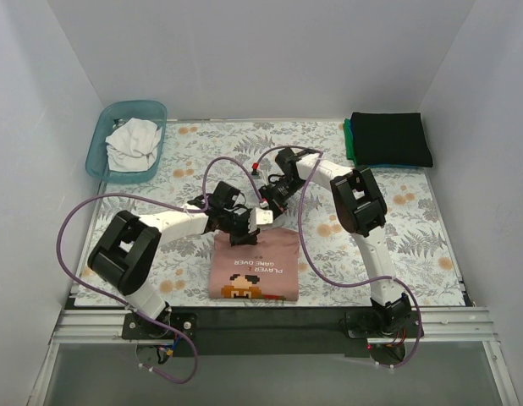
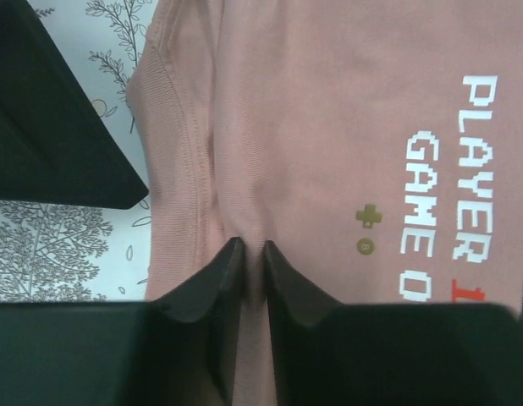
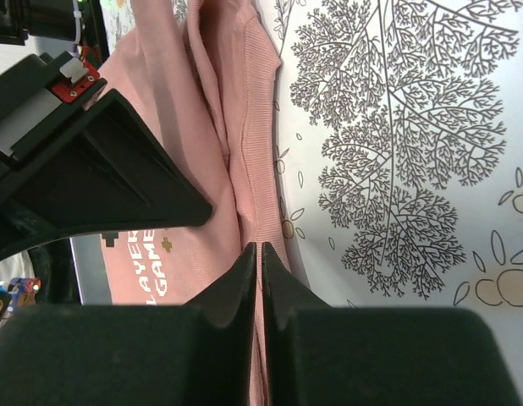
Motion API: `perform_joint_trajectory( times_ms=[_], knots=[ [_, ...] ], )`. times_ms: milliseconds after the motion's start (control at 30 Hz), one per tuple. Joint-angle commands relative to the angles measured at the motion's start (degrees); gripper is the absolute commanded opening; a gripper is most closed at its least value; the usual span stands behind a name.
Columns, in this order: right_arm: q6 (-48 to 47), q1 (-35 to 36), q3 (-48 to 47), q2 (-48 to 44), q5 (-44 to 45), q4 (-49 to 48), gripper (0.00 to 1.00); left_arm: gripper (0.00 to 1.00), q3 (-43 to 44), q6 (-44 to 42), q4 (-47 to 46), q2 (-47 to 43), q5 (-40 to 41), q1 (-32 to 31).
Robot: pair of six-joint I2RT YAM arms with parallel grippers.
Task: Fold and stack the t-shirts
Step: Fold the tshirt
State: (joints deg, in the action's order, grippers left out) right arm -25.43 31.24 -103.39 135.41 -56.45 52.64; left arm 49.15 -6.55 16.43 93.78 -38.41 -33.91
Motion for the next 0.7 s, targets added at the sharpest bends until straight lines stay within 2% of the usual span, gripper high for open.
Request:
perform_joint_trajectory(
  times_ms=[0, 33, 67, 367, 667],
  knots=[
    [0.4, 0.5, -1.3, -0.1, -3.4, 1.1, 0.09, 0.06, -0.7, -0.6, -0.4, -3.3, -1.8, -0.7],
    [0.6, 0.6, -1.7, 0.3, -3.8, 1.1, 0.09, 0.01, -0.9, -0.4, -0.2, -4.0, -2.2, -1.1],
    [0.9, 0.7, -1.9, 0.6, -4.1, 1.1, 0.08, 0.0, -1.2, 0.2, 0.1, -5.3, -2.6, -1.2],
    [-1.4, 2.6, 1.2, 5.8, -4.9, 0.9, 0.05, 0.0, -1.0, -0.8, 2.0, -11.3, -1.1, -1.9],
    [-3.1, 2.6, 3.8, 7.5, -5.2, 0.9, 0.04, 0.0, 0.7, -2.1, -1.0, -10.5, 2.7, -1.6]
  ],
)
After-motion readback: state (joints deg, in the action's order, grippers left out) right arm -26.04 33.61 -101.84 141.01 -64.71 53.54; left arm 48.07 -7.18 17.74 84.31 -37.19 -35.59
